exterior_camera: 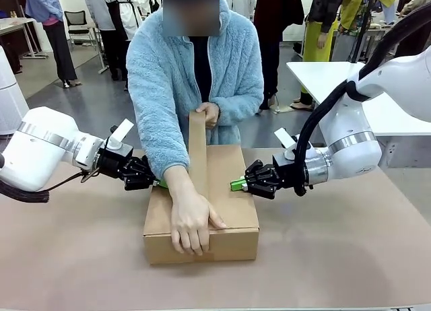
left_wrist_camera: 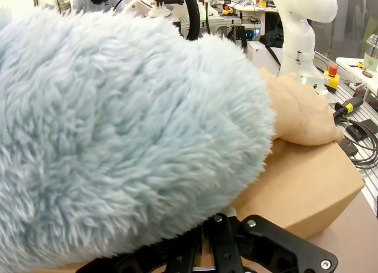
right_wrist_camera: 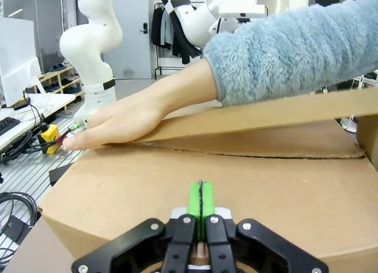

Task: Wrap the clocks to prevent damage.
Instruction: After the human seals the box with tape, release both hands from the side flaps of the Package Box.

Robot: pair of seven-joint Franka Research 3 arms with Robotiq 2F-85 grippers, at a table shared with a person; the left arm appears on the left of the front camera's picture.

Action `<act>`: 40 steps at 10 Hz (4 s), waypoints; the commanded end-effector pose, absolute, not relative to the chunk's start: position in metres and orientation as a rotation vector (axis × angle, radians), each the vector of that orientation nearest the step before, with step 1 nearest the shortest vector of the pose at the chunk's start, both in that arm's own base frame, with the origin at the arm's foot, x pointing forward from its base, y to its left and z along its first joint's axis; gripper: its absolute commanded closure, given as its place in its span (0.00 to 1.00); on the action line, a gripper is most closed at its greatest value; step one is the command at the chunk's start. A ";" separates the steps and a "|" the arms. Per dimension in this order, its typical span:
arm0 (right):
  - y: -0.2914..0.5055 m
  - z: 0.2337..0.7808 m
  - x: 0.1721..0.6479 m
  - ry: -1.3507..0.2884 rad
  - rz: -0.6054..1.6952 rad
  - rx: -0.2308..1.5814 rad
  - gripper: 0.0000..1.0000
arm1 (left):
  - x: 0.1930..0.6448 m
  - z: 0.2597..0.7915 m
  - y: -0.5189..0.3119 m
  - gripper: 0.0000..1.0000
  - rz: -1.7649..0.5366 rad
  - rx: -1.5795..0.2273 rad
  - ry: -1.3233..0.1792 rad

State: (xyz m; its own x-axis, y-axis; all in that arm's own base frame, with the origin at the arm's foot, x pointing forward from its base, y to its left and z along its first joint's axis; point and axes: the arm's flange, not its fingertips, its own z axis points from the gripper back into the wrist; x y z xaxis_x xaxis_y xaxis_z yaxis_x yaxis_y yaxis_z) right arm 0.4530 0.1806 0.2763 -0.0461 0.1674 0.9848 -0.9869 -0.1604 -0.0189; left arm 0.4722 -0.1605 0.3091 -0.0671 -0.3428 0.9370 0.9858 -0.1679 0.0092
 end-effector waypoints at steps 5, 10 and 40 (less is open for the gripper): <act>0.181 0.274 0.453 -1.018 1.425 1.169 0.99 | 0.472 0.307 -0.162 1.00 -1.506 -1.029 -0.883; 0.181 0.274 0.453 -1.018 1.425 1.169 0.99 | 0.472 0.307 -0.162 1.00 -1.506 -1.029 -0.883; 0.174 0.331 0.449 -1.009 1.444 1.061 0.99 | 0.473 0.353 -0.145 1.00 -1.543 -1.052 -0.823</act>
State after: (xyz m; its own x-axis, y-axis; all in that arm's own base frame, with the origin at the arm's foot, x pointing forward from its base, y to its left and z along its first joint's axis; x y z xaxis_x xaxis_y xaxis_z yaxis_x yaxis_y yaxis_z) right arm 0.4567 0.1778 0.2980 -0.0738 0.1881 0.9794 -0.9888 -0.1416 -0.0473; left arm 0.4731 -0.1552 0.3253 -0.0757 -0.3564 0.9313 0.9820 -0.1889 0.0075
